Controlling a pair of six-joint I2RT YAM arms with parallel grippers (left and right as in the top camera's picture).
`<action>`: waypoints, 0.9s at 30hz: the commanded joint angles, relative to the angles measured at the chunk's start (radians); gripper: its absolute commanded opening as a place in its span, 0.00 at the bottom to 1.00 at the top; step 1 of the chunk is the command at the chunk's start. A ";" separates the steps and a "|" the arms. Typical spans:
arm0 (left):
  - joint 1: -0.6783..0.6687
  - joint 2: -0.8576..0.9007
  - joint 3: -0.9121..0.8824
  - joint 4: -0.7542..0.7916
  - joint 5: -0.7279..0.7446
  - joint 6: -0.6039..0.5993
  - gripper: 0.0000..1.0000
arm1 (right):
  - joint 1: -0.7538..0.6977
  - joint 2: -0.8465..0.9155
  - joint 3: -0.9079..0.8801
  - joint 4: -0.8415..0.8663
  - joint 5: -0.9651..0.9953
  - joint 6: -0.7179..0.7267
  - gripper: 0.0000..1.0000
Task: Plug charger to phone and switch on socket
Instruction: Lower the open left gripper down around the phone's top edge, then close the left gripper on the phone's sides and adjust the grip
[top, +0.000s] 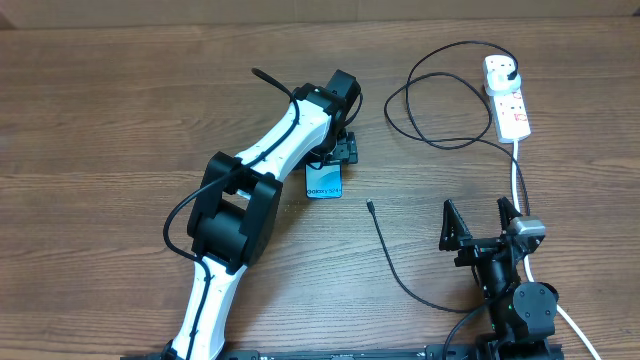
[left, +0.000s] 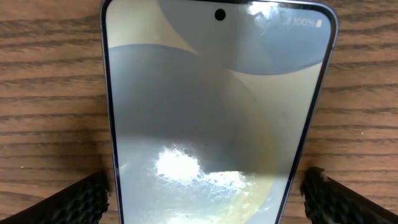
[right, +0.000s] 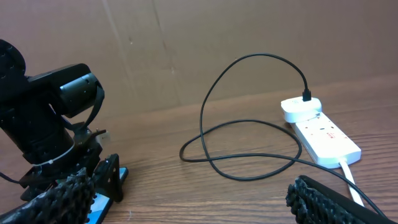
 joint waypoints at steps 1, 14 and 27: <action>0.005 0.022 -0.035 -0.005 0.008 -0.021 0.92 | 0.006 -0.011 -0.011 0.006 -0.004 -0.002 1.00; 0.005 0.022 -0.035 -0.021 0.005 -0.021 0.89 | 0.006 -0.011 -0.011 0.006 -0.004 -0.002 1.00; 0.005 0.022 -0.035 -0.020 0.006 -0.023 0.88 | 0.006 -0.011 -0.011 0.006 -0.004 -0.002 1.00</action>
